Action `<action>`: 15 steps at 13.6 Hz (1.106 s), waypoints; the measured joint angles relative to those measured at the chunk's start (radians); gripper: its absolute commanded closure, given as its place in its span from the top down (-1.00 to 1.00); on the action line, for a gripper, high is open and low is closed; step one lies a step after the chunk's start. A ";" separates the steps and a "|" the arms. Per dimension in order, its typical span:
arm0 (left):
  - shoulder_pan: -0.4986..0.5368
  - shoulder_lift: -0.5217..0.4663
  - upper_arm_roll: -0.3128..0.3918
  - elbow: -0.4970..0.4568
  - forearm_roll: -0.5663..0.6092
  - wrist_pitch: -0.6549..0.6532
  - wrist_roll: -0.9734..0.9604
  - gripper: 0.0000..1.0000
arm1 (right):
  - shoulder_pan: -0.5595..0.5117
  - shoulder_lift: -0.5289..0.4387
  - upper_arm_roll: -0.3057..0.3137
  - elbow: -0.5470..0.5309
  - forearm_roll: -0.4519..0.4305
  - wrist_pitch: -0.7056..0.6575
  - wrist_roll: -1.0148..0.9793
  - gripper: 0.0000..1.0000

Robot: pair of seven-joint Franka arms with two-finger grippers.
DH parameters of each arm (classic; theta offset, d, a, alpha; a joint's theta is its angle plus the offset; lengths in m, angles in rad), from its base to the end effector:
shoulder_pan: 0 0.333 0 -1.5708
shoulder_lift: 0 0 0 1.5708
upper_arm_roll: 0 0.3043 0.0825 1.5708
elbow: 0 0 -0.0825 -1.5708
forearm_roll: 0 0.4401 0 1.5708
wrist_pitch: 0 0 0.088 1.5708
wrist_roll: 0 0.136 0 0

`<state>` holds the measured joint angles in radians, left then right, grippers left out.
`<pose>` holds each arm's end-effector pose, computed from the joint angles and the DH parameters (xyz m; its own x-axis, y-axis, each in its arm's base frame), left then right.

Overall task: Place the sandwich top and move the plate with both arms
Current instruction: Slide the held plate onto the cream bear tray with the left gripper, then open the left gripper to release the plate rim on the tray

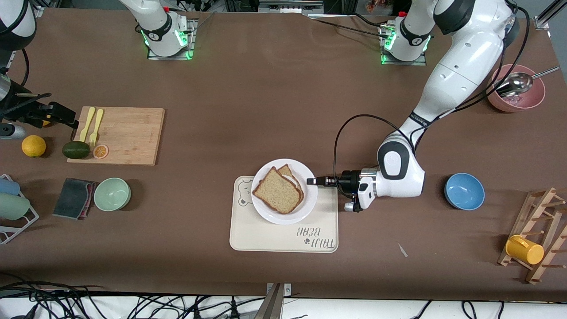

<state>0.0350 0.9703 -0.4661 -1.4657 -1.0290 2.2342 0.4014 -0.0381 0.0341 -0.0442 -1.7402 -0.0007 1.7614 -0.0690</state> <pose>0.6841 -0.3164 0.0966 0.9812 -0.0064 -0.1931 0.1713 -0.4336 0.8847 0.6246 -0.0514 0.4891 0.9998 -0.0132 -0.0130 -0.0131 -0.9999 0.0013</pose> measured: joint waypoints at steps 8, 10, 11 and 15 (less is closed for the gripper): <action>-0.051 0.088 0.001 0.128 0.000 0.048 -0.043 -1.00 | 0.000 0.003 0.000 0.000 0.000 0.000 0.000 1.00; -0.065 0.102 0.001 0.143 0.000 0.052 -0.046 -1.00 | 0.000 0.004 0.000 0.000 0.000 0.000 0.000 1.00; -0.067 0.106 0.003 0.145 0.000 0.053 -0.047 -1.00 | 0.000 0.004 0.000 0.000 0.000 0.000 0.000 1.00; -0.064 0.119 0.010 0.159 0.000 0.053 -0.047 -1.00 | 0.000 0.004 0.000 0.000 0.000 0.000 0.000 1.00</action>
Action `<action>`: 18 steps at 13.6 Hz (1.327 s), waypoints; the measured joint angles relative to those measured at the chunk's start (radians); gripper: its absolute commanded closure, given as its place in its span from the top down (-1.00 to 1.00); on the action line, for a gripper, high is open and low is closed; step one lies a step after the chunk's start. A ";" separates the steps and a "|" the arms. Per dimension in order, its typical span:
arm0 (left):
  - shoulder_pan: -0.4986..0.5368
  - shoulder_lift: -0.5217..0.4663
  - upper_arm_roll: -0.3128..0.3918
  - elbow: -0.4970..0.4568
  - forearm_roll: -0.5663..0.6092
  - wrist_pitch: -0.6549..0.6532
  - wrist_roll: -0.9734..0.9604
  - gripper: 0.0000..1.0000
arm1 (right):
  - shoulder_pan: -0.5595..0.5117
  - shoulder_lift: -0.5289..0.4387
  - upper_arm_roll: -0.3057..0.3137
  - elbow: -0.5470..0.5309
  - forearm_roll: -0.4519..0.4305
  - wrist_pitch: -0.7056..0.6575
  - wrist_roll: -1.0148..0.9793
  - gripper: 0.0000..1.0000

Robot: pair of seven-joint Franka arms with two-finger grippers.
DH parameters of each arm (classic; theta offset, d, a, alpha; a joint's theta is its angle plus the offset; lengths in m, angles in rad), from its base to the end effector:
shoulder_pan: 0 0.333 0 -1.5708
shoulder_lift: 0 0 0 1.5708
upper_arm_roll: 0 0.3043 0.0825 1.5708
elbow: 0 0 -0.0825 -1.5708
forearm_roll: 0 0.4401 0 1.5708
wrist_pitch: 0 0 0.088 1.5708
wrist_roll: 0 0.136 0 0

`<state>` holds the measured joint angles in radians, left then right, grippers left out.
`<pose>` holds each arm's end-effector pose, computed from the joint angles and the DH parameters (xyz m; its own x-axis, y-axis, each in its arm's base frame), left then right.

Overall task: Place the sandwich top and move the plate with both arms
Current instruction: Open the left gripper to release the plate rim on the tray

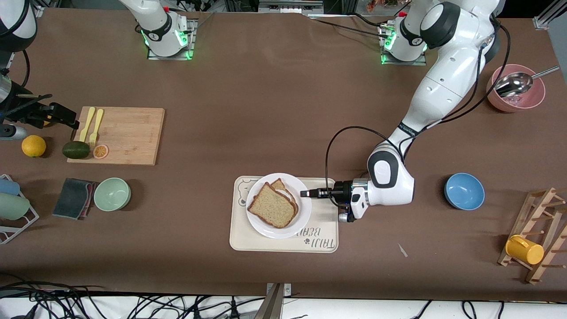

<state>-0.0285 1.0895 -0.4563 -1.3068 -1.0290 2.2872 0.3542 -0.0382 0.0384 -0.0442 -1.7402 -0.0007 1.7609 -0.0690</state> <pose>0.7081 -0.3377 0.0764 0.9799 0.0551 -0.1918 0.1968 -0.4250 0.8836 0.6252 -0.0514 0.4863 0.9998 -0.0133 -0.0178 -0.0132 -0.9999 0.0012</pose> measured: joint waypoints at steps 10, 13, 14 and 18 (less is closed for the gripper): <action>-0.001 0.042 0.004 0.030 0.000 0.000 0.000 -1.00 | 0.000 0.001 0.000 0.000 0.000 0.000 0.000 1.00; -0.001 0.043 0.005 0.032 0.000 0.000 0.001 -1.00 | 0.000 0.001 0.000 0.000 0.000 0.000 0.000 1.00; -0.001 0.043 0.005 0.032 0.000 0.000 0.001 -1.00 | 0.000 0.001 0.000 0.000 0.000 0.000 0.000 1.00; -0.001 0.044 0.010 0.032 0.000 0.000 0.001 -0.80 | 0.000 0.001 0.000 0.000 0.000 0.000 0.000 1.00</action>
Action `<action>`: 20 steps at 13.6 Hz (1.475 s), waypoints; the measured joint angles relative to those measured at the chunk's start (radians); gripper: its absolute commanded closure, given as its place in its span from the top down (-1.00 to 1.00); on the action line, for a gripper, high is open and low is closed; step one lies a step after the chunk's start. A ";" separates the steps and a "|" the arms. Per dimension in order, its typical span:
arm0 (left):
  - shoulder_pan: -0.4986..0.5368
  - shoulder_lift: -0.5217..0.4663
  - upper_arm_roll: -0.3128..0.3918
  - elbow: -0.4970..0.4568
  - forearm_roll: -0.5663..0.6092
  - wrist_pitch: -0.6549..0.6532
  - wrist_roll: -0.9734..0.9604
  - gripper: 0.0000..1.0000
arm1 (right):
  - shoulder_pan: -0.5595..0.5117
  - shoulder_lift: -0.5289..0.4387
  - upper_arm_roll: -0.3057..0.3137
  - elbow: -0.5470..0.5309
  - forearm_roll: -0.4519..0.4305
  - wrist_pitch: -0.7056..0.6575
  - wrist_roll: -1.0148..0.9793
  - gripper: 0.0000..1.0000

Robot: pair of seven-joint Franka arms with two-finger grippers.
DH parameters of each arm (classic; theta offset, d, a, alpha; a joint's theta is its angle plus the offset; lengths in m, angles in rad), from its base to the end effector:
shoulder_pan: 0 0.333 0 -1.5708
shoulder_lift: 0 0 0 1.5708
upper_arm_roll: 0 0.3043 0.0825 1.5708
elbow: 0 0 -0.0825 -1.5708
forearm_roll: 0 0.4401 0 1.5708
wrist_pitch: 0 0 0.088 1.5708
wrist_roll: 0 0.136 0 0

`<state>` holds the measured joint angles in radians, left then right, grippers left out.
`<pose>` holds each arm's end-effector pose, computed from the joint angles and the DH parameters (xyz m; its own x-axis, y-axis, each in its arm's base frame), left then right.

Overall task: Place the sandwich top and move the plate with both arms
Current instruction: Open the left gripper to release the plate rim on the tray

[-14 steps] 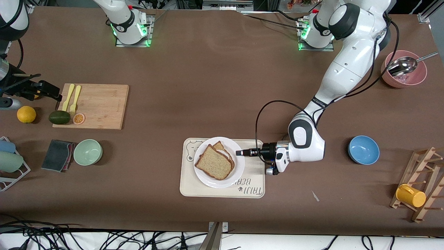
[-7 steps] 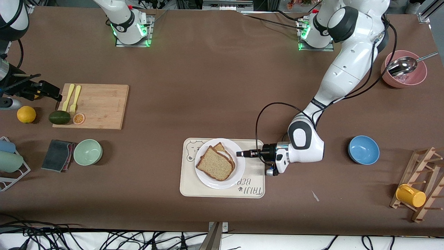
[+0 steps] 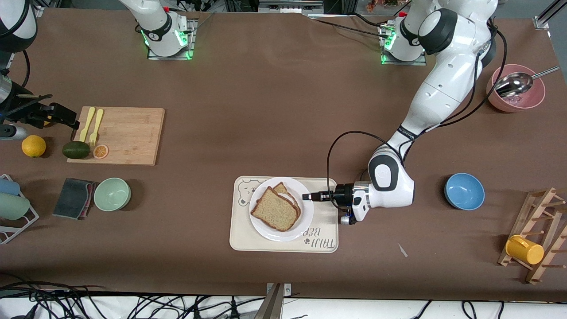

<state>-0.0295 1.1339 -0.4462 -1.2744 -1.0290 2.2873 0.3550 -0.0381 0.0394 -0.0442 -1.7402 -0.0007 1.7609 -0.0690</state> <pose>0.7108 -0.3297 0.0554 0.9760 0.0712 -0.2056 0.2162 -0.4246 0.8792 0.6254 -0.0514 0.4857 0.9997 -0.0132 -0.0188 -0.0131 -0.9999 0.0011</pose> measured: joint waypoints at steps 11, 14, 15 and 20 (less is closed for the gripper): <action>-0.007 0.000 0.013 0.008 0.000 -0.002 -0.001 0.04 | 0.000 0.000 0.000 0.000 0.000 0.000 0.000 1.00; -0.008 -0.003 0.022 0.012 0.000 -0.002 -0.002 0.04 | 0.000 0.000 0.000 0.000 0.000 0.000 0.000 1.00; -0.007 -0.007 0.028 0.015 0.000 -0.002 -0.002 0.04 | 0.000 0.000 0.000 0.000 0.000 0.000 0.000 1.00; 0.003 -0.062 0.046 0.025 0.000 -0.004 -0.038 0.22 | 0.000 0.000 0.000 0.000 0.000 -0.001 0.000 1.00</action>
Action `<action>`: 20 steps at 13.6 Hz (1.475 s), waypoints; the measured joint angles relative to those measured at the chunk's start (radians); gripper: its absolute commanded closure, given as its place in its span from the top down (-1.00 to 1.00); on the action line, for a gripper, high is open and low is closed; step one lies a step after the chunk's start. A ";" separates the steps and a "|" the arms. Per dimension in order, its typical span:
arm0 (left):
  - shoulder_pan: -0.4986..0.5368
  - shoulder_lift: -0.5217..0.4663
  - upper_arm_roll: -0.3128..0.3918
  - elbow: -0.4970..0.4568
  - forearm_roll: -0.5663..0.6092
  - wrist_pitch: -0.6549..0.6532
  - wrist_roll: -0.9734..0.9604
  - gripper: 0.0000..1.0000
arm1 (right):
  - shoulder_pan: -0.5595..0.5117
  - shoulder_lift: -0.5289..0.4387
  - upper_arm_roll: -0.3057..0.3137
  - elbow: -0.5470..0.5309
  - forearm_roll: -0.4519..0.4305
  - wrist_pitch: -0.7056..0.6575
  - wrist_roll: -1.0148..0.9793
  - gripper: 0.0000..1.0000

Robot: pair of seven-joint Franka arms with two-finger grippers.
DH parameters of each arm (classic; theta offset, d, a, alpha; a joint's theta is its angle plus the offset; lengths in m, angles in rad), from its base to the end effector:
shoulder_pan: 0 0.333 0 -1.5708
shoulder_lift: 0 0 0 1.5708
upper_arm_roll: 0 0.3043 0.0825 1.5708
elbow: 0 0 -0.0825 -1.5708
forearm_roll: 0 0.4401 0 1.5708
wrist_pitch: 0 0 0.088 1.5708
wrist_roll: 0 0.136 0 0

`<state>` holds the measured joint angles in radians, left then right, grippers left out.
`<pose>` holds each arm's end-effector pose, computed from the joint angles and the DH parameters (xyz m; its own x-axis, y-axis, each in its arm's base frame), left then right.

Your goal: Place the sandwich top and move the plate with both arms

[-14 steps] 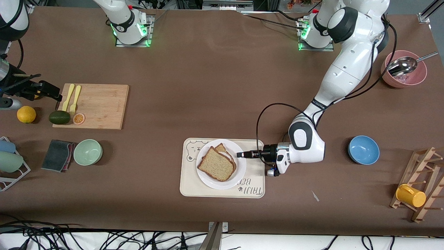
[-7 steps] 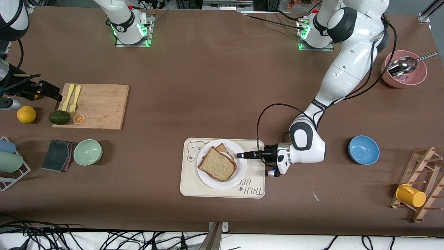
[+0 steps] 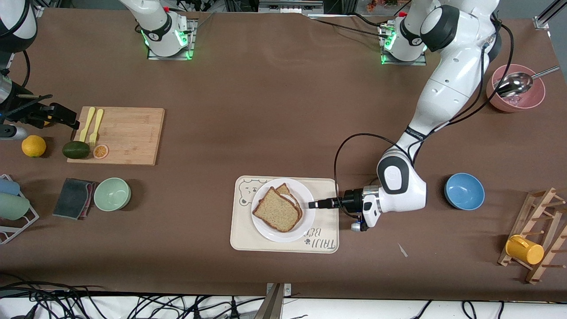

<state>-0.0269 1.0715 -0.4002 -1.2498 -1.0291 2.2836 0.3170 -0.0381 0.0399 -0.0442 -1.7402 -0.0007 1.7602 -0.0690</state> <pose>0.7437 -0.3010 0.1002 0.9806 0.1224 -0.1533 0.1922 -0.4430 0.8757 0.6254 -0.0514 0.4853 0.9997 -0.0132 -0.0200 -0.0131 -0.9999 0.0011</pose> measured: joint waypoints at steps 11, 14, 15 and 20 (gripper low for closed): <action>-0.004 -0.385 0.292 -0.322 0.001 -0.025 -0.017 1.00 | 0.000 0.000 0.000 0.000 0.000 0.000 0.000 1.00; 0.006 -0.541 0.362 -0.450 0.177 -0.068 -0.016 1.00 | 0.000 0.000 0.001 0.000 0.000 0.000 0.000 1.00; 0.033 -0.584 0.371 -0.464 0.293 -0.119 -0.021 1.00 | 0.000 0.000 0.001 0.001 0.000 0.000 0.000 1.00; 0.161 -0.766 0.426 -0.466 0.687 -0.407 -0.017 1.00 | 0.001 0.000 0.002 0.001 0.000 0.000 0.000 1.00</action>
<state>0.1346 0.3056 0.0258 -1.7163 -0.3417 1.8762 0.3002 -0.0376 0.0399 -0.0424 -1.7394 -0.0003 1.7602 -0.0690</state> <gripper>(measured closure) 0.000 0.000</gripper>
